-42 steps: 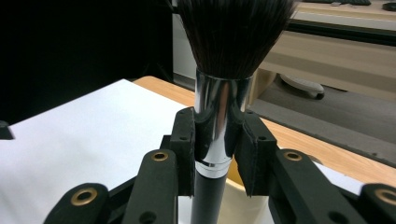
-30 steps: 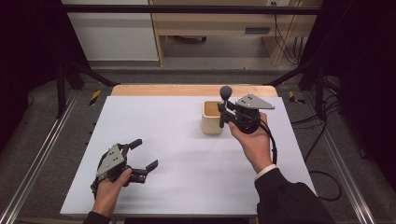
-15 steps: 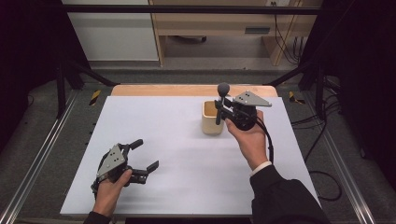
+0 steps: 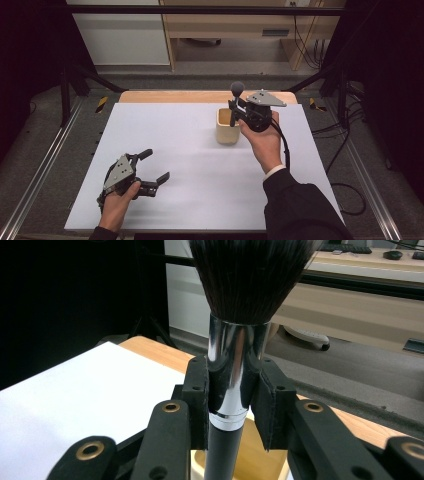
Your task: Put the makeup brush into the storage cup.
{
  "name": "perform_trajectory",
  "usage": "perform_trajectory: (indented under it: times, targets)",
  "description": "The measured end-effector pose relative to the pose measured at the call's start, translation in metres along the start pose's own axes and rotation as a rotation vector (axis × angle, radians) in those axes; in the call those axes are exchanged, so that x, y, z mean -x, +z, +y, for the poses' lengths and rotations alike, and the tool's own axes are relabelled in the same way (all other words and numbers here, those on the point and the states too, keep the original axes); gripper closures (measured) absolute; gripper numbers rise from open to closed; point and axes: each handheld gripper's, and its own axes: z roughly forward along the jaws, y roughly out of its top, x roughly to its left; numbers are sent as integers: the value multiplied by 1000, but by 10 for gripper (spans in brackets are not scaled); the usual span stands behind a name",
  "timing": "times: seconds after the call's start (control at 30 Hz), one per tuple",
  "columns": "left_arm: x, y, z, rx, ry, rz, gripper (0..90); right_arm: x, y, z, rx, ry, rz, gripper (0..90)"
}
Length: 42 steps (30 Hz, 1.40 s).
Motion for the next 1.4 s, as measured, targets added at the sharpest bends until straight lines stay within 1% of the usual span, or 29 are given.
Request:
perform_trajectory:
  times: [0.13,0.27,0.37,0.63,0.73,0.8,0.97,1.17,1.23,1.4]
  targets:
    - [0,-1,0,2,0,1,21,3,8,1,0,10,-18,704]
    - [-1,-1,0,4,-4,4,21,5,13,0,3,7,-36,704]
    - [-1,-1,0,5,-6,5,21,7,15,0,9,19,-45,704]
    - [-1,-1,0,5,-4,4,21,10,21,-3,5,17,-57,704]
    - [-1,-1,0,4,-5,5,21,9,21,-3,2,15,-58,704]
    - [-1,-1,0,3,-6,4,21,7,21,-2,1,8,-71,704]
    - [0,-1,0,3,-4,2,21,7,24,-3,-4,4,-69,704]
    - [-2,-2,1,5,-5,4,21,10,27,-5,-14,-2,-80,704]
    - [-1,-2,1,5,-5,4,21,10,28,-6,-17,4,-80,704]
    - [0,-2,2,11,-4,1,21,8,29,-7,-17,-1,-76,704]
